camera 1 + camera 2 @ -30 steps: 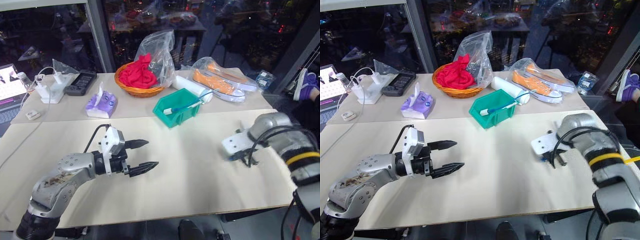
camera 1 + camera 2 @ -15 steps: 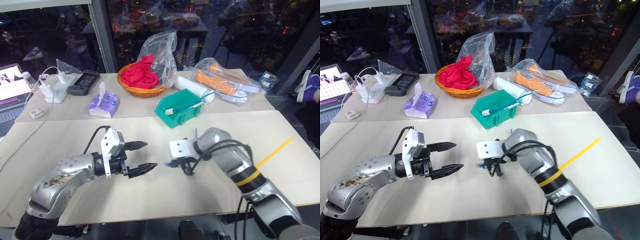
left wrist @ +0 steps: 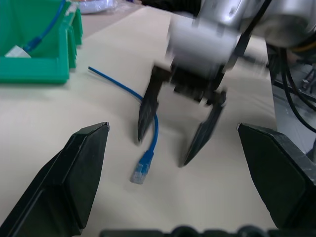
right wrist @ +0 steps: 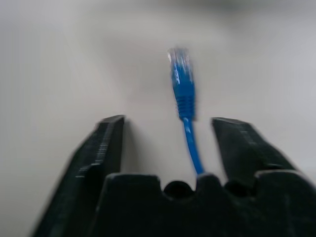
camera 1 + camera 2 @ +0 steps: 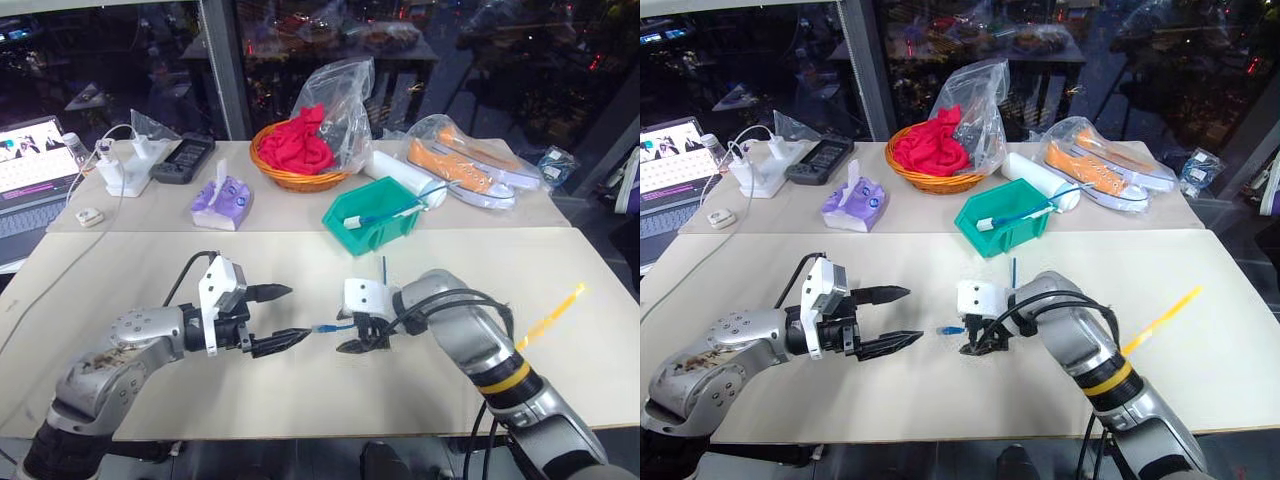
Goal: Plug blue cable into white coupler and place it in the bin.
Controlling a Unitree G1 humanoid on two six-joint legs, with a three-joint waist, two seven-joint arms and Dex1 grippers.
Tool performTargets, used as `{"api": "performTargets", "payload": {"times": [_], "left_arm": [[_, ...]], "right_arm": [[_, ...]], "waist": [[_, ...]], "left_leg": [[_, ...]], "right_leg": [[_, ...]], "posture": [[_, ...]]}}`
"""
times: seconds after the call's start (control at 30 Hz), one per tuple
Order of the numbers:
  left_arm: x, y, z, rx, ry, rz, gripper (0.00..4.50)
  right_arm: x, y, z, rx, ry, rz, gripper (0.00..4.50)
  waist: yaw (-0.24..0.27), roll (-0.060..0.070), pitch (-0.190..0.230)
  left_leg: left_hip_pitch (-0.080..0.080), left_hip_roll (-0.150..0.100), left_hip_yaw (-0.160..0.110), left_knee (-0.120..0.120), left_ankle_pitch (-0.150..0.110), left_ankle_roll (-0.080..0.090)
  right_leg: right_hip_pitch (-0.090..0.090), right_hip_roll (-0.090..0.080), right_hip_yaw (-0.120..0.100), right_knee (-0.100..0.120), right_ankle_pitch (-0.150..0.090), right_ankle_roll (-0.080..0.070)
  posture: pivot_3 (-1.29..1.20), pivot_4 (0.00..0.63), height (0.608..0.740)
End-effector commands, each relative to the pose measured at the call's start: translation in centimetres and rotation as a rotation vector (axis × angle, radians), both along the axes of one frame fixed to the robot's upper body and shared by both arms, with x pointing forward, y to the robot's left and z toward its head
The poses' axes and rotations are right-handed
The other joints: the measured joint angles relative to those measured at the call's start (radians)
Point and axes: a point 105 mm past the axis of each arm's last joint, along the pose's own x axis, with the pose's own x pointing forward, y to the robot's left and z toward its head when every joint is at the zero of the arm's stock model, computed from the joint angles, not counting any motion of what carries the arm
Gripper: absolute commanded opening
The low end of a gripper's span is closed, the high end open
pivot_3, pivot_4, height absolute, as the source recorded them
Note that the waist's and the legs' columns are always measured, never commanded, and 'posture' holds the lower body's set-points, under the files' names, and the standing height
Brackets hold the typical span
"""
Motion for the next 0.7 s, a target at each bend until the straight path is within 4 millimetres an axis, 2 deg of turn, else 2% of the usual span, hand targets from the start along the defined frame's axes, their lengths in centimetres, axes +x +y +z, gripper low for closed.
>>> {"api": "performTargets", "payload": {"times": [0.03,0.17,0.37,0.5,0.7], "left_arm": [[0.6,-0.6,-0.3,0.014,-0.021,-0.041,4.5],[2.1,-1.3,-2.4,0.031,0.01,-0.063,4.5],[3.3,-2.8,-5.9,0.108,0.028,-0.128,4.5],[4.1,-3.7,-6.7,0.116,0.027,-0.15,4.5],[5.4,-4.1,-7.9,0.151,0.061,-0.162,4.5]], "right_arm": [[0.1,-0.8,4.8,0.17,-0.091,-0.07,4.16],[-1.0,-2.8,8.6,0.39,-0.126,-0.154,4.16],[-3.3,-4.8,10.3,0.584,-0.105,-0.255,4.16],[-4.2,-5.2,10.6,0.655,-0.092,-0.309,4.16],[-5.6,-5.2,8.7,0.64,-0.065,-0.384,4.16]], "waist": [[0.001,0.0,0.0],[0.02,0.001,0.0],[0.029,0.001,0.0],[0.035,0.001,0.0],[0.041,0.001,0.0]], "left_leg": [[0.0,0.0,0.0,0.0,0.0,0.0],[-0.001,0.0,0.0,0.0,0.0,0.0],[-0.003,0.0,0.0,0.0,0.0,-0.001],[-0.004,0.0,0.0,0.0,0.0,-0.001],[-0.004,0.0,0.0,0.001,0.0,0.0]], "right_leg": [[-0.001,0.0,0.0,0.0,0.0,0.0],[-0.001,0.0,0.0,-0.001,0.0,0.0],[-0.002,0.0,0.0,-0.002,0.0,0.0],[-0.002,0.0,0.0,-0.001,0.0,0.0],[-0.002,0.0,0.0,-0.001,0.0,0.0]], "posture": [[0.0,0.15,0.728],[0.0,0.15,0.728],[0.0,0.15,0.728],[0.0,0.15,0.728],[0.0,0.15,0.728]]}}
